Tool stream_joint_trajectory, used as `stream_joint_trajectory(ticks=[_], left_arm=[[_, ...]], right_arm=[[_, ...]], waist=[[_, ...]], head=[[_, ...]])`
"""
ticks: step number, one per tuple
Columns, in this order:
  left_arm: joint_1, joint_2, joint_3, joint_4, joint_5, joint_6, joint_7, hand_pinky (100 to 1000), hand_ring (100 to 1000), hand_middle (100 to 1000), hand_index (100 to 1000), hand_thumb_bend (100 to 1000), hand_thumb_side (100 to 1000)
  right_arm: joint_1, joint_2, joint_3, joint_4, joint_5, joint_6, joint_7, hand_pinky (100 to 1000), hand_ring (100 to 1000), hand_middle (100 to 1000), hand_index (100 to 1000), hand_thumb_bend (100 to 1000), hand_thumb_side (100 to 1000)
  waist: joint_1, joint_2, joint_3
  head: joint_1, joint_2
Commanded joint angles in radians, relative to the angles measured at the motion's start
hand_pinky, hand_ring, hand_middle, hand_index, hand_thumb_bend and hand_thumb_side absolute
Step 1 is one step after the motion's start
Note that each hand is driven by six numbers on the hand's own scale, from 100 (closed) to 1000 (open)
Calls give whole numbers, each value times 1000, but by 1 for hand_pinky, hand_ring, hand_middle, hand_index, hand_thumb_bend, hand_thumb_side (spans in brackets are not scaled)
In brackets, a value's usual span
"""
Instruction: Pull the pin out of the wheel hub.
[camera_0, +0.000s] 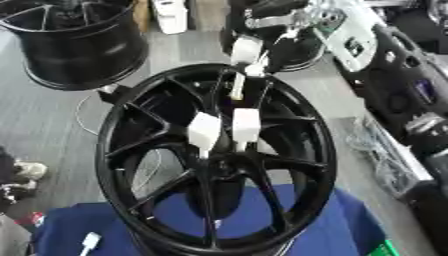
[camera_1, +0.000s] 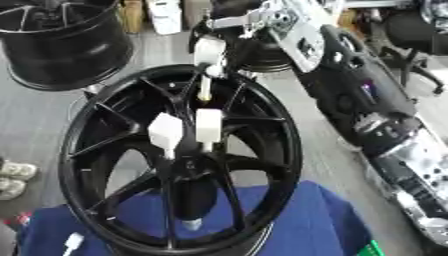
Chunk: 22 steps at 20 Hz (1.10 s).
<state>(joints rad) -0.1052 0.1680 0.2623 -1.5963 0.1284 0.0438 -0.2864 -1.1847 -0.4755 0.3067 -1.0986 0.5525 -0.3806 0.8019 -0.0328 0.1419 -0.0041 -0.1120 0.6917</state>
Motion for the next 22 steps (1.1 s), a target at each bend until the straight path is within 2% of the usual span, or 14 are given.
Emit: stream_joint_trajectory(ticks=[1, 3, 6, 9, 11, 14, 15, 17, 18, 19, 21, 22], left_arm=[[-3, 29, 9, -12, 0, 1, 7, 742, 508, 550, 720, 599, 654], [0, 33, 13, -13, -1, 1, 12, 741, 508, 550, 721, 598, 654], [2, 38, 19, -15, -1, 0, 18, 741, 508, 550, 720, 597, 654], [2, 38, 25, -19, 0, -1, 24, 741, 508, 550, 720, 597, 654], [3, 37, 29, -22, 0, -2, 28, 740, 508, 550, 721, 597, 654], [6, 36, 38, -26, 1, -5, 37, 740, 508, 549, 720, 596, 654], [6, 37, 40, -28, 2, -6, 39, 740, 508, 549, 720, 596, 654], [6, 36, 45, -31, 2, -7, 45, 739, 508, 549, 720, 596, 654], [6, 35, 45, -32, 2, -8, 47, 739, 508, 549, 720, 596, 653], [6, 34, 45, -33, 2, -7, 47, 739, 508, 549, 720, 596, 653], [4, 31, 43, -35, 2, -7, 46, 739, 508, 549, 720, 596, 653], [3, 30, 42, -36, 3, -8, 45, 738, 508, 549, 720, 596, 653]], right_arm=[[-16, -111, -78, -71, -62, -63, 85, 567, 264, 335, 784, 100, 141], [19, -196, -142, -115, -110, -20, 41, 575, 255, 330, 770, 100, 100], [120, -331, -274, -172, -161, 60, -76, 575, 243, 326, 754, 100, 100], [273, -448, -428, -184, -191, 145, -228, 563, 231, 316, 737, 100, 100], [380, -495, -515, -162, -196, 197, -328, 556, 230, 314, 727, 100, 100], [547, -518, -631, -50, -195, 275, -515, 548, 235, 315, 715, 100, 100], [588, -519, -650, 9, -189, 297, -582, 549, 237, 316, 716, 100, 100], [658, -515, -662, 182, -180, 355, -719, 575, 312, 389, 745, 100, 126], [683, -508, -653, 291, -195, 383, -789, 606, 416, 486, 779, 100, 168], [701, -500, -632, 398, -223, 401, -850, 650, 503, 585, 812, 100, 254], [732, -470, -564, 604, -311, 410, -912, 730, 682, 786, 868, 100, 640], [743, -454, -527, 686, -360, 401, -920, 750, 736, 836, 880, 100, 741]], waist=[[-2, -22, -9], [-7, -22, -18], [-11, -19, -28], [-10, -14, -35], [-8, -10, -37], [-4, -4, -41], [-3, -3, -41], [-1, 0, -40], [-1, 2, -38], [-1, 3, -35], [2, 7, -28], [4, 9, -26]], head=[[14, -6], [21, -5], [27, -6], [29, -10], [31, -12], [36, -17], [35, -18], [33, -19], [29, -19], [25, -20], [18, -22], [17, -22]])
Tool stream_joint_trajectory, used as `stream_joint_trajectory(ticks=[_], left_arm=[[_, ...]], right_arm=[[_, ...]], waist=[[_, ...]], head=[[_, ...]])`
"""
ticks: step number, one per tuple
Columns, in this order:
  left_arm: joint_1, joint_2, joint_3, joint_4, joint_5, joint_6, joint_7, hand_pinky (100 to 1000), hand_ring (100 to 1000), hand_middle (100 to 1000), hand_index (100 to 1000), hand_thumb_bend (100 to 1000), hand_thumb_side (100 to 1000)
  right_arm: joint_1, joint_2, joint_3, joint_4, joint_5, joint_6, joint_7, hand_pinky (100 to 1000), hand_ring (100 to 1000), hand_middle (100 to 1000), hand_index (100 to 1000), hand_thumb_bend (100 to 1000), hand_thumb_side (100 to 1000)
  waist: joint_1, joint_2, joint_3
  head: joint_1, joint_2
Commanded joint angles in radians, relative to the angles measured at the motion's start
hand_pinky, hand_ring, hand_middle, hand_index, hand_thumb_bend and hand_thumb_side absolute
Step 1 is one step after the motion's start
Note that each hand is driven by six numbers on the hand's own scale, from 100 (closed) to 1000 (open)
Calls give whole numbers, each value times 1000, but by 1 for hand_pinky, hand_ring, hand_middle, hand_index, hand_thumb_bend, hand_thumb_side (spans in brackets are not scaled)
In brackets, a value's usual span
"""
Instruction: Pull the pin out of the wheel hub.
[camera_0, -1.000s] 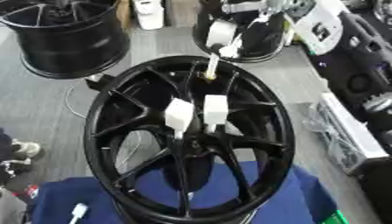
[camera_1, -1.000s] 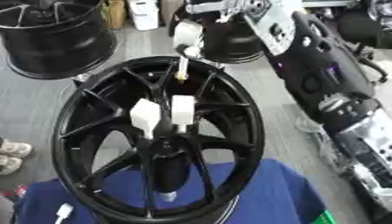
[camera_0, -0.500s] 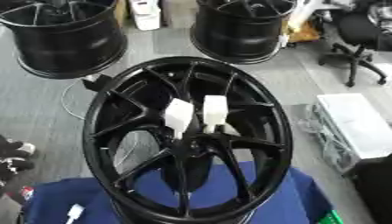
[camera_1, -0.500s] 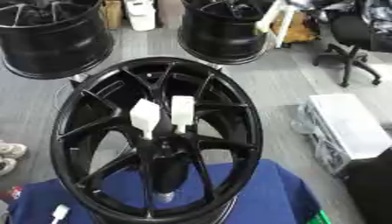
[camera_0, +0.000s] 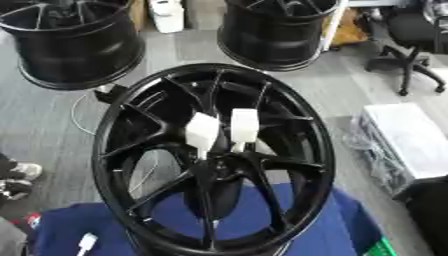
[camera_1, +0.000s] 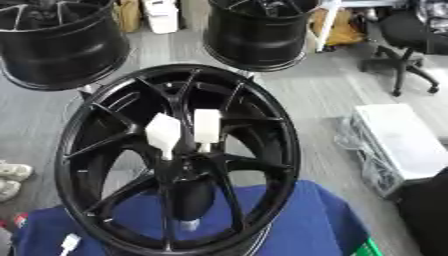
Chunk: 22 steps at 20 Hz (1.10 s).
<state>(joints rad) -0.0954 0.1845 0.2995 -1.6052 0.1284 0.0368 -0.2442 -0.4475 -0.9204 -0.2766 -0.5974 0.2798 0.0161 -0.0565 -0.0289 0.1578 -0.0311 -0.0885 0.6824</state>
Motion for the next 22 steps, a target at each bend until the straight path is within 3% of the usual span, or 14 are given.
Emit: stream_joint_trajectory(ticks=[1, 3, 6, 13, 15, 17, 20, 22], left_arm=[[-7, 12, 4, -28, 3, -1, 2, 738, 508, 548, 720, 596, 653], [-8, 10, 3, -30, 4, -2, 1, 738, 508, 548, 720, 596, 653], [-9, 8, 3, -31, 5, -3, 1, 737, 508, 548, 720, 596, 653], [-7, 6, 4, -32, 6, -1, 1, 736, 507, 548, 720, 597, 653], [-7, 6, 6, -33, 6, -1, 3, 736, 507, 547, 720, 597, 653], [-8, 5, 9, -34, 7, -1, 7, 735, 507, 547, 720, 596, 653], [-8, 0, 15, -35, 7, -3, 15, 734, 506, 546, 719, 593, 651], [-11, -5, 17, -35, 7, -4, 18, 734, 506, 546, 719, 591, 652]], right_arm=[[13, 5, 89, 249, -132, -9, -65, 764, 765, 866, 887, 100, 811], [24, 29, 140, 335, -200, -36, -74, 776, 786, 893, 891, 100, 874], [30, 51, 180, 379, -255, -68, -97, 775, 785, 890, 890, 100, 884], [36, 59, 172, 315, -266, -105, -145, 738, 728, 830, 870, 100, 771], [49, 75, 130, 217, -273, -134, -167, 708, 667, 786, 848, 100, 718], [80, 113, 65, 43, -290, -167, -189, 681, 615, 749, 825, 100, 646], [143, 224, -6, -327, -282, -188, -200, 655, 579, 724, 804, 100, 608], [192, 316, -7, -560, -274, -176, -181, 646, 569, 716, 797, 100, 608]], waist=[[2, -6, 3], [5, -3, 6], [7, -2, 10], [5, -4, 10], [5, -4, 6], [8, -3, 1], [15, 0, -5], [22, 2, -4]], head=[[-8, -12], [-12, -10], [-15, -8], [-12, -6], [-8, -8], [-2, -11], [4, -15], [0, -20]])
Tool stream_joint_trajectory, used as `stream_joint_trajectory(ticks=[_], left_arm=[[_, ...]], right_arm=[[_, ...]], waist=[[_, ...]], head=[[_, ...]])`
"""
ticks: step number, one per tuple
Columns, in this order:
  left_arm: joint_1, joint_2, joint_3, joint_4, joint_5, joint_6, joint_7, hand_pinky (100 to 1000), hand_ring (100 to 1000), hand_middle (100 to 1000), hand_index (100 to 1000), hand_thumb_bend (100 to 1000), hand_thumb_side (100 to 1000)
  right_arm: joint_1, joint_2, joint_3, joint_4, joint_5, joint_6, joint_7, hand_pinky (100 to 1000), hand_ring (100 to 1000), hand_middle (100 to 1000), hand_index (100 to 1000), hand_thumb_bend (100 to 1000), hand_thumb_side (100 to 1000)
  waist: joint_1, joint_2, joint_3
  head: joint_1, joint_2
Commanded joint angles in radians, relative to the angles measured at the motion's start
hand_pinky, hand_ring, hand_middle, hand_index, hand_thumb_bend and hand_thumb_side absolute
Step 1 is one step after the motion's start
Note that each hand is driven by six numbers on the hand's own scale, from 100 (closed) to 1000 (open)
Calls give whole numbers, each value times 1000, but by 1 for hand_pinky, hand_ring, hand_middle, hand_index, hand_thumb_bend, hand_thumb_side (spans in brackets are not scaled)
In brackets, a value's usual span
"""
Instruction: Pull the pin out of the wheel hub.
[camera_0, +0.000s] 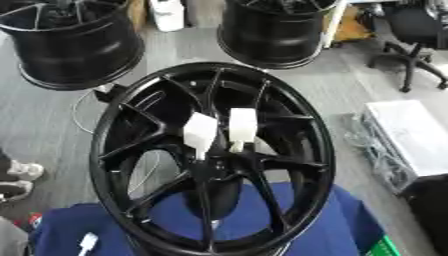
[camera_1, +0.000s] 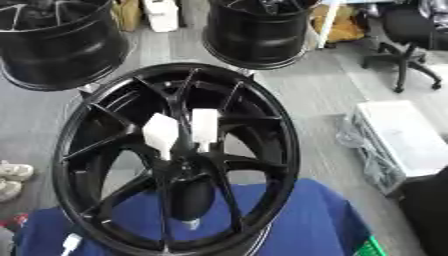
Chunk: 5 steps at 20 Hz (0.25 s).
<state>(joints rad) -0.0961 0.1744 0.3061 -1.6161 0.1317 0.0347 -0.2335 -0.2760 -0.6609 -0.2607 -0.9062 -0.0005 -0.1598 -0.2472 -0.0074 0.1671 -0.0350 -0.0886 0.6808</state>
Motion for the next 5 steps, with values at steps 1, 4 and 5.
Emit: stream_joint_trajectory(ticks=[1, 4, 5], left_arm=[[-11, 2, 11, -24, 2, -3, 9, 733, 506, 546, 719, 591, 651], [-11, -5, 12, -23, -1, -7, 12, 732, 506, 546, 719, 589, 651], [-13, -7, 12, -23, -3, -8, 13, 732, 506, 546, 719, 589, 651]], right_arm=[[46, 109, -13, -354, 14, 11, 22, 644, 567, 715, 796, 100, 618], [103, 275, 20, -541, 48, 37, 44, 630, 544, 691, 783, 100, 693], [120, 319, 33, -572, 62, 44, 43, 629, 541, 689, 783, 100, 706]], waist=[[4, -5, 1], [14, -1, -1], [18, 1, 0]], head=[[-1, -21], [-4, -22], [-4, -25]])
